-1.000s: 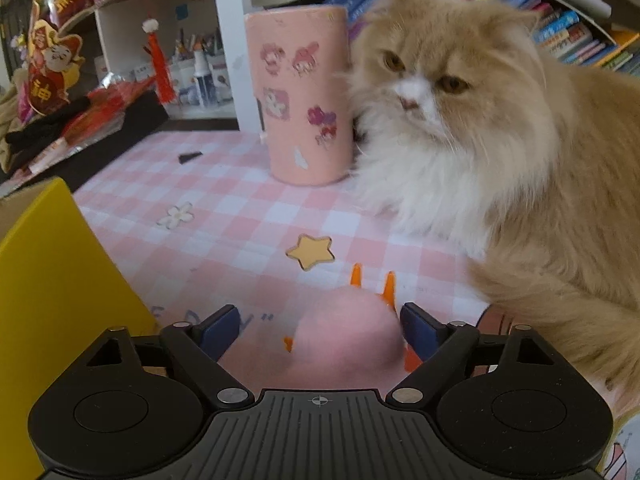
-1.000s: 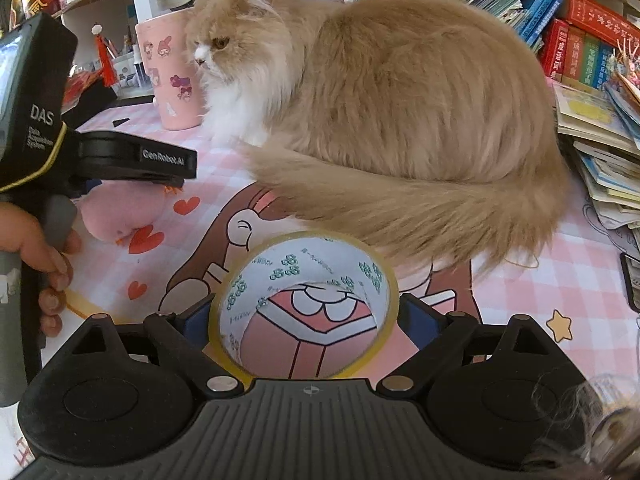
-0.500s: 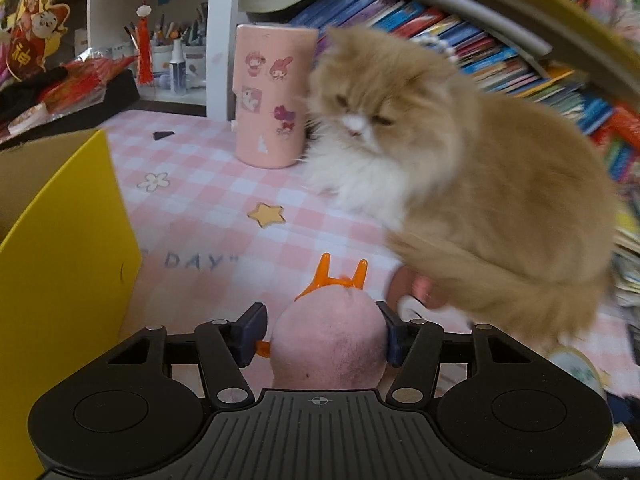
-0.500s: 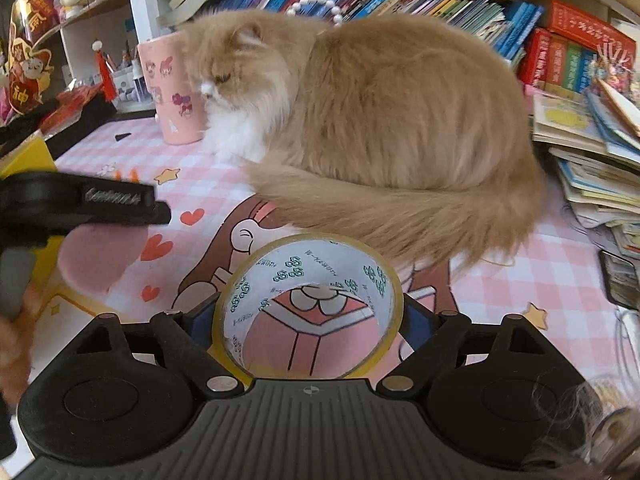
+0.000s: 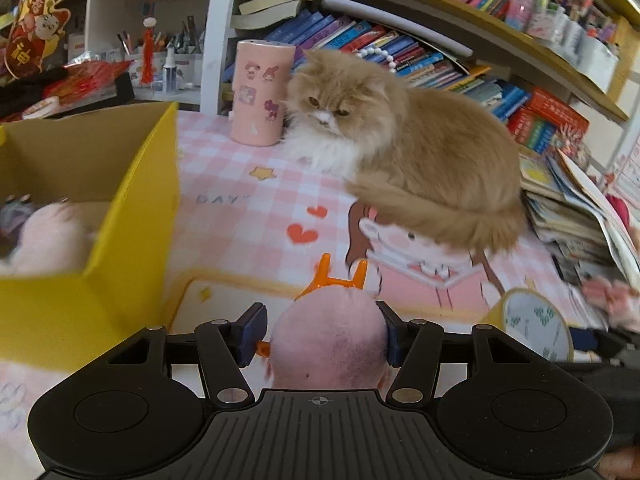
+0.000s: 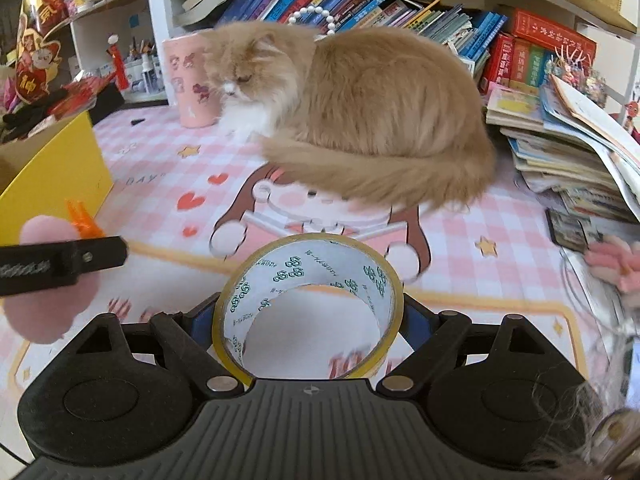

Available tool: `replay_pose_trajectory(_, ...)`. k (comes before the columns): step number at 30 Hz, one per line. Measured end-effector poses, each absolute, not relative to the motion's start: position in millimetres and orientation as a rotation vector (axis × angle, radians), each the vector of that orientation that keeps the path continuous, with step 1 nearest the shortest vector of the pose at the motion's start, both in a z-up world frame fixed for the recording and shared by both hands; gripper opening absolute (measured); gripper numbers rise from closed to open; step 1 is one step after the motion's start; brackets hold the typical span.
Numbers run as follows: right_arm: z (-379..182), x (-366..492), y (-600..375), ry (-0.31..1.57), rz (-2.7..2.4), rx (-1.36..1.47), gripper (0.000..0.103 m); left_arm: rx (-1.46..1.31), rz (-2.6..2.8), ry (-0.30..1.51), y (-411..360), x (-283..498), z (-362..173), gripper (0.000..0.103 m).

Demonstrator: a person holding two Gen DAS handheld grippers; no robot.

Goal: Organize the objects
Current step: 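Carry plush pig in left tool while right tool carries tape roll over yellow box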

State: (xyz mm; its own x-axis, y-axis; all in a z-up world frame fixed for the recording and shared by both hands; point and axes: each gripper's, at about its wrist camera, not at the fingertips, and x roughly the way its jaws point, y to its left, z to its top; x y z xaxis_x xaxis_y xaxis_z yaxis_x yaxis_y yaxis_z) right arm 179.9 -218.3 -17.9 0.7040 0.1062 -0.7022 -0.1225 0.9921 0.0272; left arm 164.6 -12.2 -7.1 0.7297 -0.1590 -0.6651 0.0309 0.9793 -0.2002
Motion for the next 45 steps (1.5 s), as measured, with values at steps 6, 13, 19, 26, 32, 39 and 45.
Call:
replay_pose_trajectory(6,-18.4,139.3,-197.8,0.8,0.114,-0.044,0.087,-0.198,-0.134,0.778,12.6,116.3,-12.2,0.057)
replay_pose_trajectory(13,-19.9,90.7,-153.3,0.83,0.178,-0.073,0.087,-0.172,-0.116,0.788,48.7,75.0,-17.6,0.057)
replay_pose_trajectory(19,-14.6,56.1,-113.6,0.799,0.267,-0.138,0.087,-0.196,-0.063,0.781,80.4,43.9,-19.3,0.057)
replay_pose_trajectory(26,-12.1,35.7,-83.7,0.793,0.315,-0.146,0.087,-0.219,-0.022,0.773,110.7,15.9,-18.8,0.057)
replay_pose_trajectory(32,-11.7,23.2,-55.9,0.786,0.364,-0.147,0.087,-0.223,0.023,0.759,137.6,-6.1,-15.7,0.057)
replay_pose_trajectory(39,-12.3,12.6,-22.6,0.778,0.421,-0.16,0.087,-0.233,0.068,0.746,166.9,-24.8,-14.6,0.057)
replay_pose_trajectory(45,-12.2,6.3,7.0,0.763,0.476,-0.185,0.087,-0.249,0.106,0.727,192.6,-40.0,-13.1,0.057)
